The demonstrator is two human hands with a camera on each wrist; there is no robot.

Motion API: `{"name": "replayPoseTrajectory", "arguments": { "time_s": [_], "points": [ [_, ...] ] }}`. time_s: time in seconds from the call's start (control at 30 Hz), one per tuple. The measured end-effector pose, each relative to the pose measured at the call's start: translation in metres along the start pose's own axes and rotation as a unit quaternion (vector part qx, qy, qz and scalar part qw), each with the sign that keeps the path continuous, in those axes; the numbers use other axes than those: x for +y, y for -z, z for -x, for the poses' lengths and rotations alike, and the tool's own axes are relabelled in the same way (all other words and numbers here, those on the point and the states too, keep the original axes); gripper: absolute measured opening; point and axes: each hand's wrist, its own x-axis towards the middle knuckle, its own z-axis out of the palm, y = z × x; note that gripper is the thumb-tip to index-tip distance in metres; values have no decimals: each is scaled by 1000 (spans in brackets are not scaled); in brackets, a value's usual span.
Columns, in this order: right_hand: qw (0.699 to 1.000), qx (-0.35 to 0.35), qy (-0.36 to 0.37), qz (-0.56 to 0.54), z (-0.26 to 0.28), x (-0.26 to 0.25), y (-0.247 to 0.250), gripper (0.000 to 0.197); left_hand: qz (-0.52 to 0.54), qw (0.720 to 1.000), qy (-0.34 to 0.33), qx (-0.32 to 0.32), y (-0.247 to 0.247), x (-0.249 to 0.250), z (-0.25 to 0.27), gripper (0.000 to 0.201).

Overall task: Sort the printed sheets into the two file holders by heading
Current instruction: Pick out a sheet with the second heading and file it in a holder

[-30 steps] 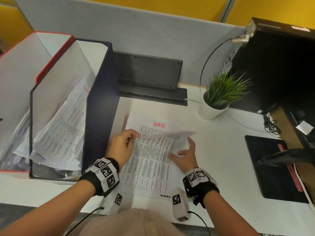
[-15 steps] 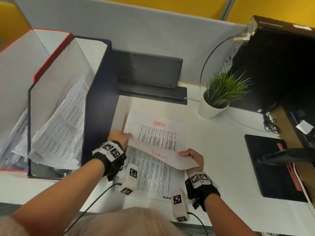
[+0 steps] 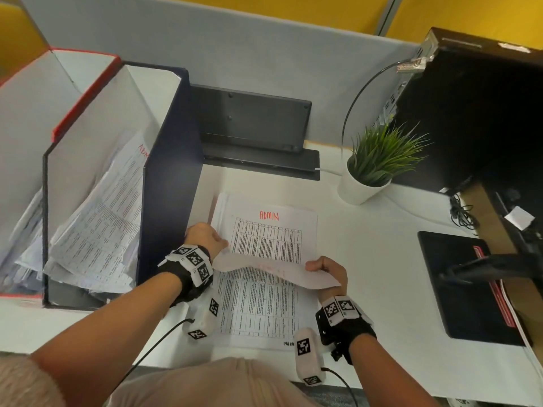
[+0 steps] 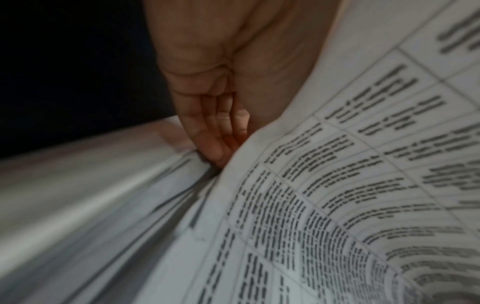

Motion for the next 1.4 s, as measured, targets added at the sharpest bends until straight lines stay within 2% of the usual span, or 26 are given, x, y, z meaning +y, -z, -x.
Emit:
{"name": "replayPoseTrajectory", "arguments": {
  "time_s": [0.07,0.1,0.17,0.23,0.27,0.37,0.43,0.5,0.57,0.6,0.67,0.73,0.8,0.87,0.93,1.1,1.2,1.27,1.33,1.4],
  "points": [
    [986,-1,77,148,1,0,1,30,-23,1000,-17,9,-2,-1,1,39],
    [977,4,101,189,2,-1,1,32,-33,999,-33,20,-2,-1,4,42],
    [973,8,103,205,1,-2,2,38,-32,992,-99,74,-2,-3,9,32],
    [977,11,83,195,1,-6,1,33,53,974,-183,123,-5,-4,17,16],
    [980,18,74,186,2,-8,0,36,113,965,-200,122,-6,-3,22,16],
    [984,21,90,150,4,-13,-2,64,259,948,-171,71,-12,-1,32,21],
    [987,8,101,123,3,-14,-1,73,327,935,-128,44,-13,-3,33,29],
    [985,3,78,155,0,-16,1,63,401,913,-73,3,-13,-2,34,31],
    [980,2,56,193,-2,-16,4,38,449,893,-23,-20,-10,-1,31,26],
    [976,-6,63,210,-1,-15,5,25,449,893,1,-21,-9,-1,28,24],
    [964,-17,87,252,1,-11,5,30,425,904,51,-7,-5,1,18,24],
    [964,-13,81,253,3,-6,7,28,316,946,75,15,-1,1,6,24],
    [970,-1,94,226,4,-2,10,28,168,983,79,4,-1,0,-4,28],
    [969,9,103,222,4,1,10,33,118,989,89,-27,-1,1,-7,25],
    [971,7,100,215,4,1,8,34,106,990,87,-20,-3,2,-6,28],
    [970,-8,116,213,3,3,8,31,21,999,9,33,-7,2,-2,27],
    [965,-21,143,220,3,0,5,18,-32,999,-14,33,-9,-1,-1,40],
    [965,-12,161,207,2,-1,5,10,-59,997,-30,39,-11,-2,4,38],
    [969,-8,156,193,1,-1,3,13,-57,991,-81,86,-13,-5,10,26],
    [965,0,149,216,-1,-1,4,30,13,977,-161,136,-14,-8,18,29]
  ]
}}
